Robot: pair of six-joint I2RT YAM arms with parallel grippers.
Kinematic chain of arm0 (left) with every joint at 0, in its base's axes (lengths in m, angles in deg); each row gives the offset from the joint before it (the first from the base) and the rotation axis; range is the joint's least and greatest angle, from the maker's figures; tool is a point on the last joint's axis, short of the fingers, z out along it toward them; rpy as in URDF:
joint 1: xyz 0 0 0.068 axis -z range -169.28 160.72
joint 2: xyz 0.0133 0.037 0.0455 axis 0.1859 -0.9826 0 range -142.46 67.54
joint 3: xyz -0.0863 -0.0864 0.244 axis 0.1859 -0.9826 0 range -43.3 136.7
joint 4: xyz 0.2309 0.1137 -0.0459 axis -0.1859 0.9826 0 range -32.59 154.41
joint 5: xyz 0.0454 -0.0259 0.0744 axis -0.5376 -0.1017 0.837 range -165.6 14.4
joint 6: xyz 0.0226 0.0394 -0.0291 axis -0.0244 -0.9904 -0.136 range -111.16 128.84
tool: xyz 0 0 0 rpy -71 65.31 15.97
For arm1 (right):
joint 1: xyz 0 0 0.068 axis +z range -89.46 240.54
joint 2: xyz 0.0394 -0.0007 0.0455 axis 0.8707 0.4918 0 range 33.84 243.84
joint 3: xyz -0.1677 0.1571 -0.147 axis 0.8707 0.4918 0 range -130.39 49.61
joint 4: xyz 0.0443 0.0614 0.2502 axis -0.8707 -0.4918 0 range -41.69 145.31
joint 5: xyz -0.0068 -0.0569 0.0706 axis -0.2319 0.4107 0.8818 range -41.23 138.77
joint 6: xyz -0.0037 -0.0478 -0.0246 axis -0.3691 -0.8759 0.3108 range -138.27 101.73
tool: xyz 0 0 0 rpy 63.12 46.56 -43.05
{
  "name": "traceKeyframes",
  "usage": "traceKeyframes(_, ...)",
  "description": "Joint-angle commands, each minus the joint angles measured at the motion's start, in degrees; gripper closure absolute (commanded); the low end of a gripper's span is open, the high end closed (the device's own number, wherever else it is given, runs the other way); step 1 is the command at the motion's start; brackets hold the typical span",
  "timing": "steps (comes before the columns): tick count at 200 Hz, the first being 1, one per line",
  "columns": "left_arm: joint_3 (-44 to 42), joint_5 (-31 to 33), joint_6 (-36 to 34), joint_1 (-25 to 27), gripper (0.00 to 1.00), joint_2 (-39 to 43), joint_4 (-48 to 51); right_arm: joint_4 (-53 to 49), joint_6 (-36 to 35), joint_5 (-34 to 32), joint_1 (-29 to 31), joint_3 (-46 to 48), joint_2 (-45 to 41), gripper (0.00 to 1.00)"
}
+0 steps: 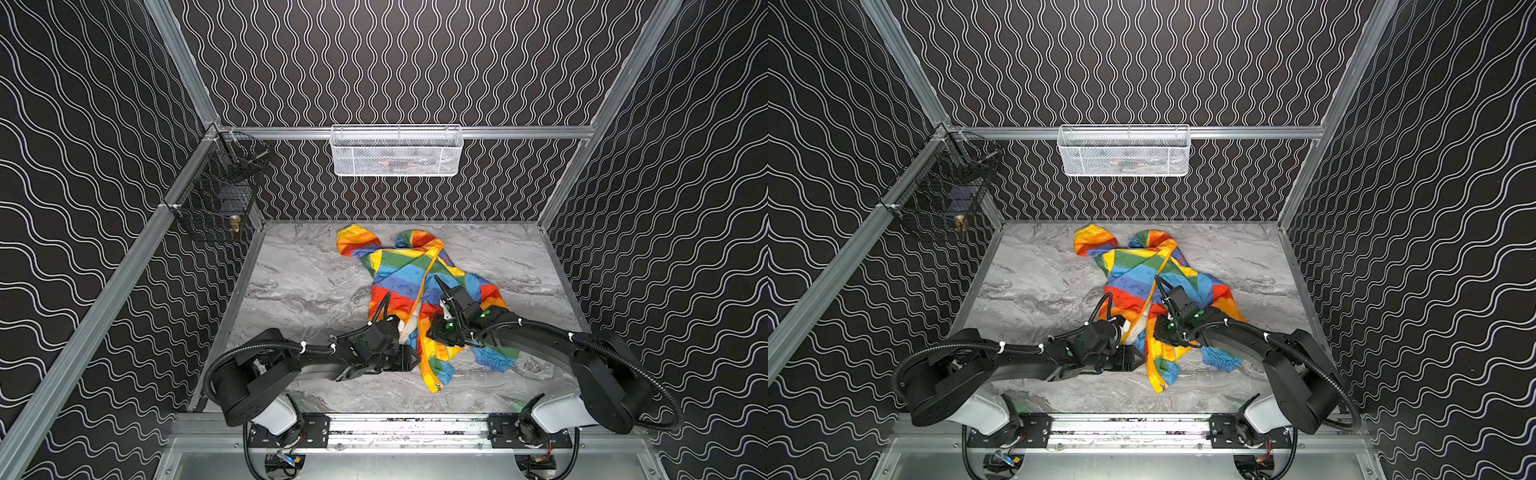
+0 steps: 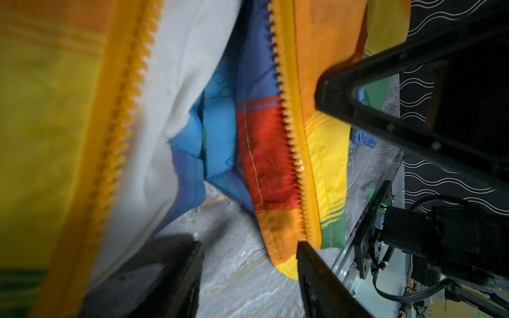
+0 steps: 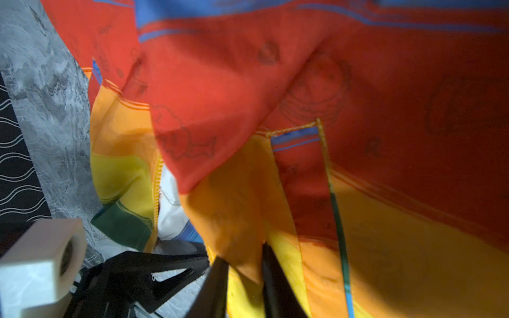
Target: Zip up the jacket
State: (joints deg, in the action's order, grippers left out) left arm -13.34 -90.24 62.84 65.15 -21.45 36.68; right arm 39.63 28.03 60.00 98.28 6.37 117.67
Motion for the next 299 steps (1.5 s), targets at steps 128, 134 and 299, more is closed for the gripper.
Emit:
traceKeyframes(128,-0.95,-0.25,4.8,1.46,0.51,-9.66,-14.78,16.32,4.15,13.33,-8.12,11.06,-1.47,0.9)
traceKeyframes(134,-1.04,-0.1,4.8,1.51,0.55,-9.33,-15.19,16.46,4.17,13.5,-8.2,11.08,-1.46,0.9)
traceKeyframes(299,-0.21,-0.6,1.89,1.55,1.0,-2.54,-11.19,16.47,4.37,14.17,-8.38,11.13,-2.06,0.84)
